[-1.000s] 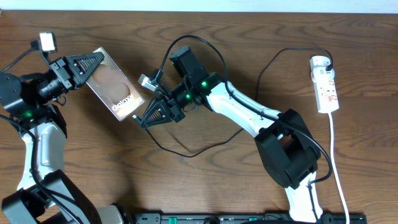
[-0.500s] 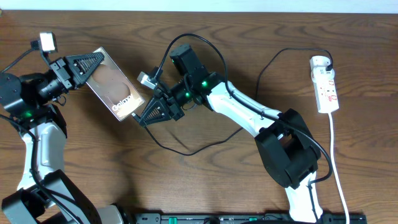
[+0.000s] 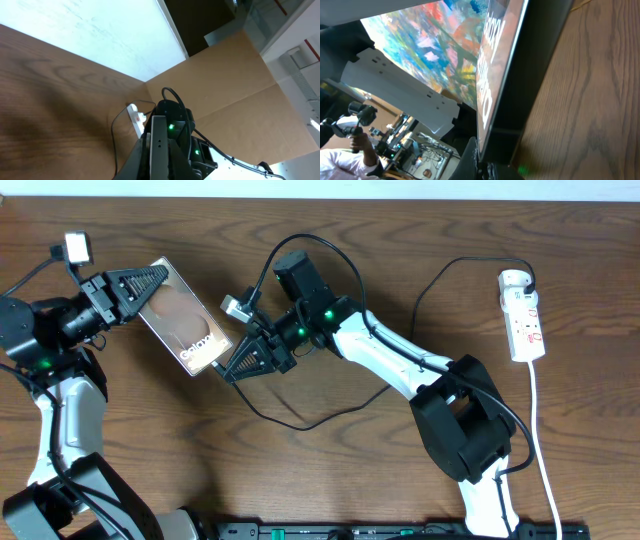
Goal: Plug charger to phone and switch on socket
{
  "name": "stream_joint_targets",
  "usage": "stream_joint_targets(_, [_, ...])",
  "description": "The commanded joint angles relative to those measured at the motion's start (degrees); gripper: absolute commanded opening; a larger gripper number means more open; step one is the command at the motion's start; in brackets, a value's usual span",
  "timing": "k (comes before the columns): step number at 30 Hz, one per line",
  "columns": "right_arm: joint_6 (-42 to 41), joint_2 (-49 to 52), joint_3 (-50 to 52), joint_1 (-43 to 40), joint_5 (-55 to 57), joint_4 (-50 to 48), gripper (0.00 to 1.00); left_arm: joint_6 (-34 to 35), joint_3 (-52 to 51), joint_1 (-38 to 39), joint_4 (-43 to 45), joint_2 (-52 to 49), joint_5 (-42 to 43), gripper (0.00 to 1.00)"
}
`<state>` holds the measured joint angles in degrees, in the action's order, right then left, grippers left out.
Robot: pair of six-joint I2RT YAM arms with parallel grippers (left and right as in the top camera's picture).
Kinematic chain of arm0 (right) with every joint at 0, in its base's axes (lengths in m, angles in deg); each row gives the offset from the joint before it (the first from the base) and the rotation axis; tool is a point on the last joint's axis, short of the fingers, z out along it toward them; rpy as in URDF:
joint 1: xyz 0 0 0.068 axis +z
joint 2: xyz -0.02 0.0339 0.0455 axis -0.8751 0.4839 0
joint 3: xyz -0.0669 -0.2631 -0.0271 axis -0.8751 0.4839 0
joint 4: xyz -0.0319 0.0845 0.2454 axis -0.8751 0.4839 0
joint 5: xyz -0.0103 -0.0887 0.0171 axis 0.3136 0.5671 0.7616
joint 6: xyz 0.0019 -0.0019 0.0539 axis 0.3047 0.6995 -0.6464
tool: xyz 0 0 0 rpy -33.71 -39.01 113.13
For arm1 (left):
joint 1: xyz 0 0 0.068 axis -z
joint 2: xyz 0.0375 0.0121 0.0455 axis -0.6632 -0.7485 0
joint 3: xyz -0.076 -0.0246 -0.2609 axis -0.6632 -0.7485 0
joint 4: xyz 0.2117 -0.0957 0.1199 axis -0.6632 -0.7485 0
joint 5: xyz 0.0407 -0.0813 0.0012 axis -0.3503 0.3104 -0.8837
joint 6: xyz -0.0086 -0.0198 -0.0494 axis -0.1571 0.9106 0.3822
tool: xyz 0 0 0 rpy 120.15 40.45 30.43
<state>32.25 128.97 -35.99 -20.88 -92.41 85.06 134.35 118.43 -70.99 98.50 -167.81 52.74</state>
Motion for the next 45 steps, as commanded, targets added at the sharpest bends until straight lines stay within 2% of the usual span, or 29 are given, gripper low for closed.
stream_joint_targets(1, [-0.28, -0.59, -0.02, -0.50, -1.22, -0.13, 0.01, -0.35, 1.86, 0.13, 0.48, 0.48, 1.79, 0.07])
stream_joint_targets(28, [-0.31, -0.59, 0.00, -0.87, -0.76, -0.44, 0.01, -0.39, 0.33, 0.31, 0.50, 0.48, -0.66, 0.07])
stream_joint_targets(45, [-4.79, -0.59, -0.02, -0.76, -0.76, -5.05, 0.01, -5.51, -1.07, 0.68, 0.52, 0.48, -0.79, 0.07])
